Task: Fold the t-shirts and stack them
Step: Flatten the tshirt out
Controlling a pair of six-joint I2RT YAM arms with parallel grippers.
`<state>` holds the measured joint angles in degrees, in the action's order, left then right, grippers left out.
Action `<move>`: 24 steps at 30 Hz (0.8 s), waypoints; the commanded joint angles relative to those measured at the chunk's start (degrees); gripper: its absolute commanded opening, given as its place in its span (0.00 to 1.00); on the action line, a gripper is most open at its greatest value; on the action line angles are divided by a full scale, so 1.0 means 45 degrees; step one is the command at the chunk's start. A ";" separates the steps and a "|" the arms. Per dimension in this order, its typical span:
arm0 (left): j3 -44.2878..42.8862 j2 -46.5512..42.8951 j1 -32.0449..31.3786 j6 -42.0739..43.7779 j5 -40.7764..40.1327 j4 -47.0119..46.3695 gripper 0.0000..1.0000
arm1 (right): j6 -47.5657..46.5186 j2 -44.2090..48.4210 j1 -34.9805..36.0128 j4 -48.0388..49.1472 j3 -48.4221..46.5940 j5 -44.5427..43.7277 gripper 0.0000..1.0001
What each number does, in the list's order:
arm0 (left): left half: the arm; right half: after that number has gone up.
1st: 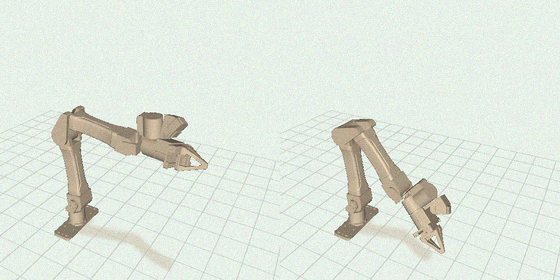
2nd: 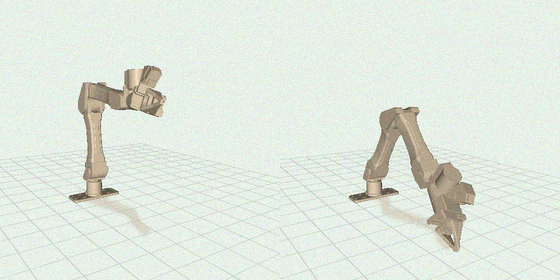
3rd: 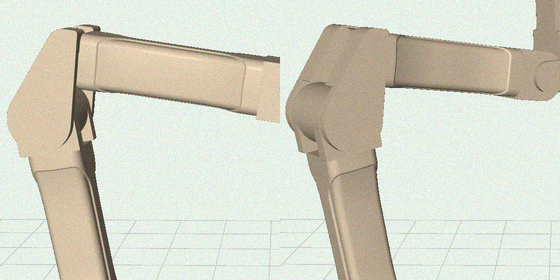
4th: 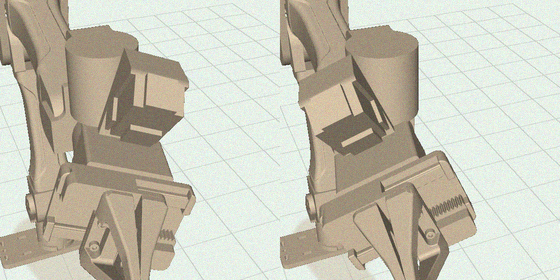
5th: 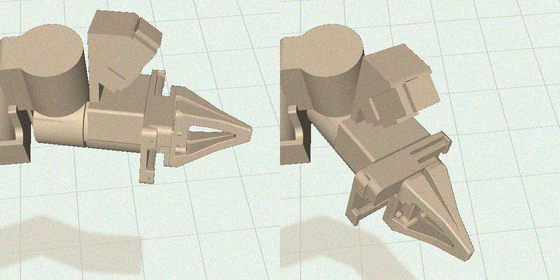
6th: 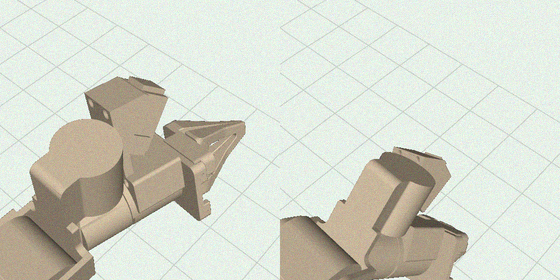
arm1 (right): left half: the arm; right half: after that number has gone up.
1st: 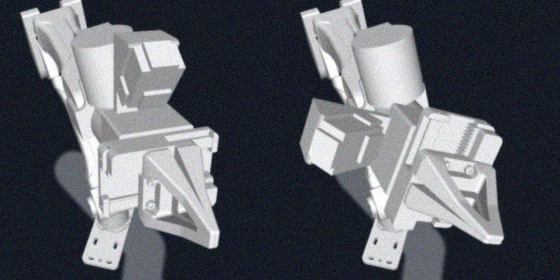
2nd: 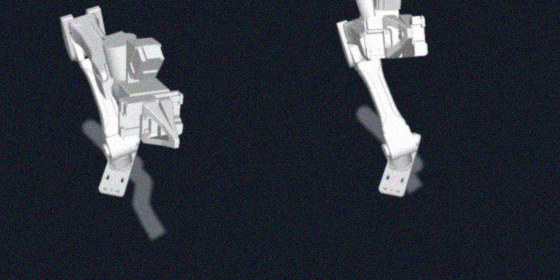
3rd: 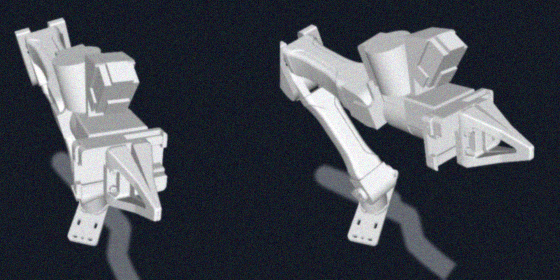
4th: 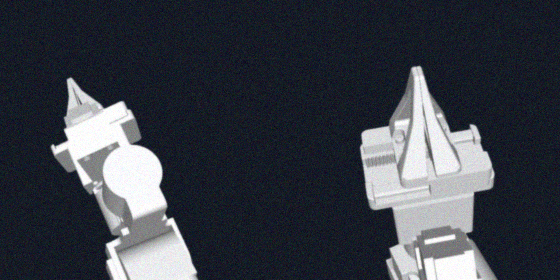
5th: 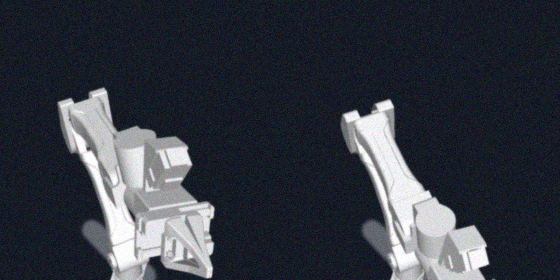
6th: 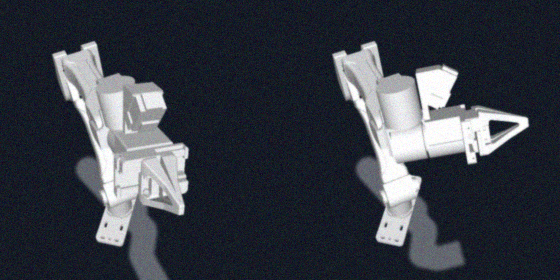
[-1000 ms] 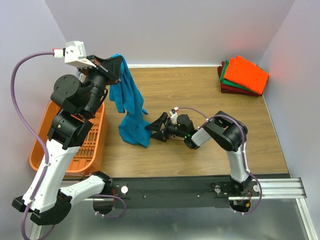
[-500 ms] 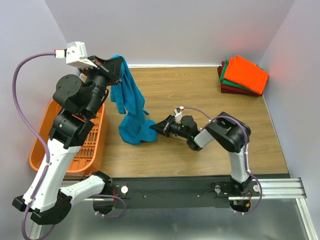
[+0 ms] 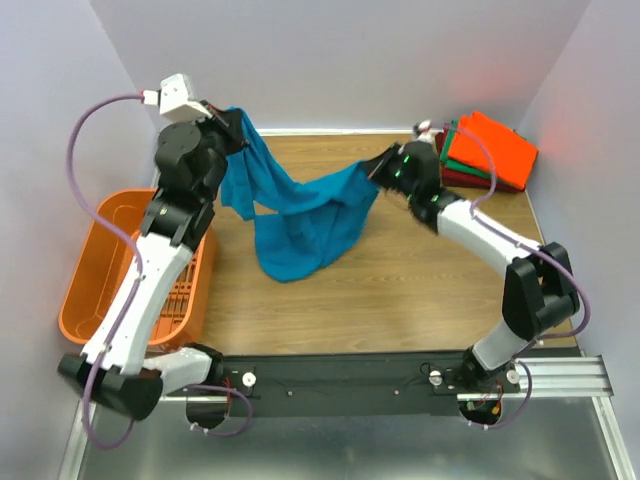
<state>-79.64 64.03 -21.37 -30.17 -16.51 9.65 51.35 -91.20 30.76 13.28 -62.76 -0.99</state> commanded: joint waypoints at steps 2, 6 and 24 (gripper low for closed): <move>-0.1416 0.2442 0.1054 -0.0131 0.1809 -0.2086 0.00 | -0.3304 -0.0885 -0.2244 -0.4080 -0.4307 0.0066 0.01; -0.4114 0.4245 0.1445 0.0064 0.2943 -0.1989 0.00 | -0.4534 -0.1316 -0.2949 -0.5546 -0.8234 -0.0578 0.01; 0.4813 0.2297 0.2053 -0.2004 0.4588 -0.2086 0.46 | -0.2428 0.6820 -0.3067 -0.6193 0.3931 -0.0384 0.16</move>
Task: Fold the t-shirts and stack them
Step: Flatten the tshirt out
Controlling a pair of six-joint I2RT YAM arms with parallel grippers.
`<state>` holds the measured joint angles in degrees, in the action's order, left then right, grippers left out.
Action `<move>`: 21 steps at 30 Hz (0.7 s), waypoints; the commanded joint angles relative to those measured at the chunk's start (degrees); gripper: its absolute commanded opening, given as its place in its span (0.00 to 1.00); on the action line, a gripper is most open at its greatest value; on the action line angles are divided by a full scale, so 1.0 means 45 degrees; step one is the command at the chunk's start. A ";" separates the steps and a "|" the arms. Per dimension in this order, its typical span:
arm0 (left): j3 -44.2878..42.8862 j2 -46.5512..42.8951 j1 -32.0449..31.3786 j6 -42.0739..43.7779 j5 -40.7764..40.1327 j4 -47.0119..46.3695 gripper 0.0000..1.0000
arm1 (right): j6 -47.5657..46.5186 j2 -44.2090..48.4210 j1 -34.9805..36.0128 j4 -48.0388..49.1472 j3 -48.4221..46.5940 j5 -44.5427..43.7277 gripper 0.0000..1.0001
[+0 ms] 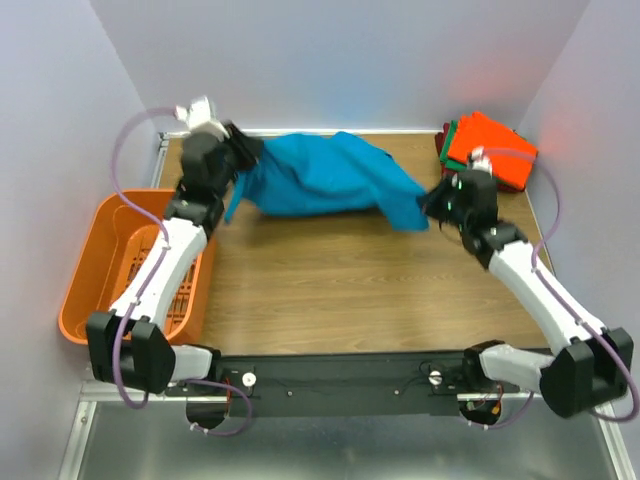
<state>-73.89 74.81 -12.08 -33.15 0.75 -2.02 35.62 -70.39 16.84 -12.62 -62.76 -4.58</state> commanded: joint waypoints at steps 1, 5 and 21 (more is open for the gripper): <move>0.3548 -0.0100 -0.0012 -0.1500 0.0731 0.0527 0.47 | 0.1128 0.2727 0.0027 -0.0437 0.3947 0.0257 0.26; 0.5964 -0.1056 -0.0051 -0.2105 0.0049 0.0585 0.79 | 0.1284 0.4449 0.0027 -0.0457 0.6444 0.0372 0.68; 0.7904 -0.1175 -0.2315 -0.4877 -0.5029 0.3241 0.74 | 0.0367 0.1543 0.0008 -0.0320 0.5316 -0.1675 0.74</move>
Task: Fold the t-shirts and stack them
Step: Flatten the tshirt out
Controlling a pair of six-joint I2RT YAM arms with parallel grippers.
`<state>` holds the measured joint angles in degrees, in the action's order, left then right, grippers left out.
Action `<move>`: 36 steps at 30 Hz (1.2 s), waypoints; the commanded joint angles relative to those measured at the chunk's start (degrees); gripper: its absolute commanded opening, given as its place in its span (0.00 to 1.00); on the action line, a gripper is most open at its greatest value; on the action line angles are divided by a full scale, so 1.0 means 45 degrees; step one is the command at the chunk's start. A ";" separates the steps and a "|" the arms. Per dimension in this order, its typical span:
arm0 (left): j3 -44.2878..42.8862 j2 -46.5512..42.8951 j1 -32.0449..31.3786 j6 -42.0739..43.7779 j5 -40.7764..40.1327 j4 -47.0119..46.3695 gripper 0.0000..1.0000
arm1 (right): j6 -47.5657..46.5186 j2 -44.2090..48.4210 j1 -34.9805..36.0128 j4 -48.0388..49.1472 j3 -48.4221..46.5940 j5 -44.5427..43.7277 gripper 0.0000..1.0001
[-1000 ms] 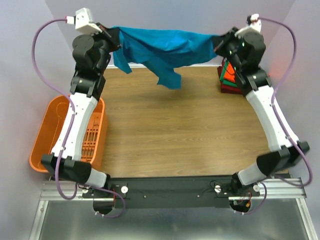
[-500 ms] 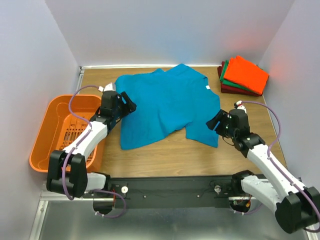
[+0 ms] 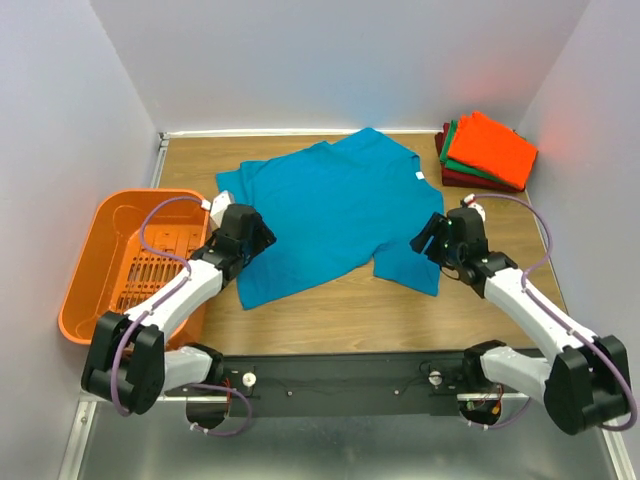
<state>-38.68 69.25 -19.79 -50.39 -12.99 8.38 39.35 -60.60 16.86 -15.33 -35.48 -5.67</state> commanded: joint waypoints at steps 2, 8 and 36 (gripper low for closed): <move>0.0138 0.0234 -0.0971 -0.1379 -0.2345 0.1223 0.74 | -0.0697 -0.1647 -0.0036 0.0360 -0.1118 -0.1824 0.74; -0.0407 0.1601 -0.1461 -0.1536 -0.2717 0.1320 0.72 | -0.1362 -0.5220 -0.1264 0.0614 -0.3557 -0.1612 0.74; 0.1270 -0.2186 -0.1500 -0.1087 -0.1781 0.2258 0.70 | -0.1148 -0.9483 -0.3435 0.1161 -0.4712 -0.0910 0.37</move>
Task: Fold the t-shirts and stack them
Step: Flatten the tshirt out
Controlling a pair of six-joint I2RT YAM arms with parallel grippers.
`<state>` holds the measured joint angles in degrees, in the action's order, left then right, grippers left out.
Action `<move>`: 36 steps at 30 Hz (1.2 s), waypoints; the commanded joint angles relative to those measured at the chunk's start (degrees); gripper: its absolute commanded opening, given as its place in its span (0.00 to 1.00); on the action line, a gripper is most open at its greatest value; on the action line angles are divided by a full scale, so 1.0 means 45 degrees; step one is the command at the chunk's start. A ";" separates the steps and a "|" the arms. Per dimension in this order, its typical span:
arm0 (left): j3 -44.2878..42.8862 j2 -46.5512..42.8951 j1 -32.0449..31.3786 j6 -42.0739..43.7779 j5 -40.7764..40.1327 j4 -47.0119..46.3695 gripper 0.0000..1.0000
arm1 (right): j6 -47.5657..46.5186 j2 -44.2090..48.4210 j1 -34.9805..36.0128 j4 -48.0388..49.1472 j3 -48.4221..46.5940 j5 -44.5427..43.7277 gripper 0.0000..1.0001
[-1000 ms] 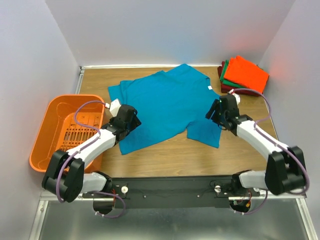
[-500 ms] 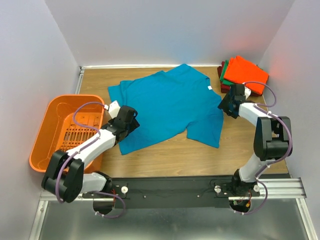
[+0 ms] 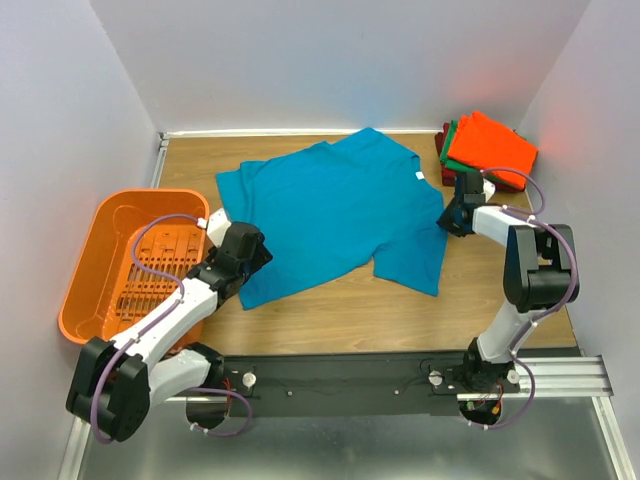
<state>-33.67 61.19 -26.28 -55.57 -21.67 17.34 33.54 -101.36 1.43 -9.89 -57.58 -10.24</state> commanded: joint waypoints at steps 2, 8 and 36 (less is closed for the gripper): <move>0.0139 -0.0433 -0.0058 0.0103 0.0206 0.0267 0.69 | 0.0105 -0.0424 0.0014 -0.0048 0.0120 0.0360 0.28; 0.0138 -0.0453 -0.0058 0.0318 0.0441 0.0228 0.70 | -0.0148 0.0608 -0.0006 -0.0184 0.0295 0.0149 0.04; 0.1151 0.0836 -0.5466 -0.5518 0.1005 0.3568 0.65 | -0.0305 0.3813 -0.1178 -0.1259 0.1448 -0.0167 0.01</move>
<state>-31.14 64.47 -48.40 -71.59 -17.43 29.02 32.47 -84.64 -3.77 -15.05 -52.05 -12.53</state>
